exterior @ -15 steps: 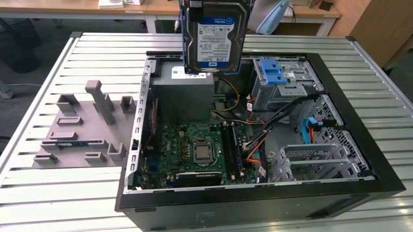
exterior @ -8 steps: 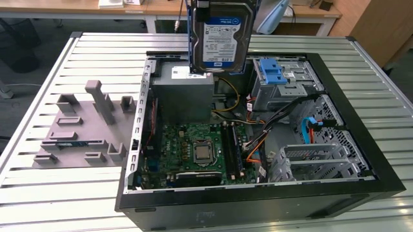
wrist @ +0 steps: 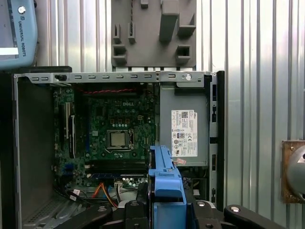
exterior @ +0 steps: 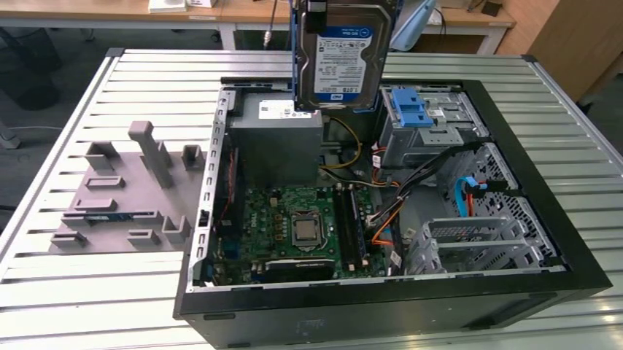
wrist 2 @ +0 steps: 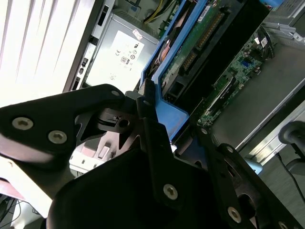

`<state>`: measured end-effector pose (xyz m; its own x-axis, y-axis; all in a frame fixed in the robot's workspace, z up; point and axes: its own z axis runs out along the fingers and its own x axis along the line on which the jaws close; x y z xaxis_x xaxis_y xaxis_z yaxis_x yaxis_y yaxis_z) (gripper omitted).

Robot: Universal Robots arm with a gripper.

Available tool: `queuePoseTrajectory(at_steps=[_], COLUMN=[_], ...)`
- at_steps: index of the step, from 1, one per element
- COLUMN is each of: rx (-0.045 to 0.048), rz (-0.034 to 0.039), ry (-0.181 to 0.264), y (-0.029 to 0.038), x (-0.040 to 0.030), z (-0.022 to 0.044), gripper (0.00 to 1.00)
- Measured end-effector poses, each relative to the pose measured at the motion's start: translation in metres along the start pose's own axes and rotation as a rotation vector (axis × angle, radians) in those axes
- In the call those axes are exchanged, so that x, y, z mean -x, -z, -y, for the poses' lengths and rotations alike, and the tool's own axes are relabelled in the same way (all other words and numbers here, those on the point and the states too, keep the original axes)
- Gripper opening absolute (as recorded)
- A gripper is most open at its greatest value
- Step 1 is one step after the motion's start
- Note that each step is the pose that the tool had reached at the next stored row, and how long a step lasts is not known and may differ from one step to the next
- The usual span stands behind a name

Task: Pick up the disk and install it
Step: 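Pick up the disk, then insert the disk into the insertion slot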

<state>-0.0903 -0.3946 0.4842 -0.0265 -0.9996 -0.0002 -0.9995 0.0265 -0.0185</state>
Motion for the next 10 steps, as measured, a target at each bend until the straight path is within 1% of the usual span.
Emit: queuePoseTrajectory(at_steps=[10], rx=[0.0000], rz=[0.0000], ry=[0.000], y=[0.0000], x=[0.0001], z=[0.0009], gripper=[0.36])
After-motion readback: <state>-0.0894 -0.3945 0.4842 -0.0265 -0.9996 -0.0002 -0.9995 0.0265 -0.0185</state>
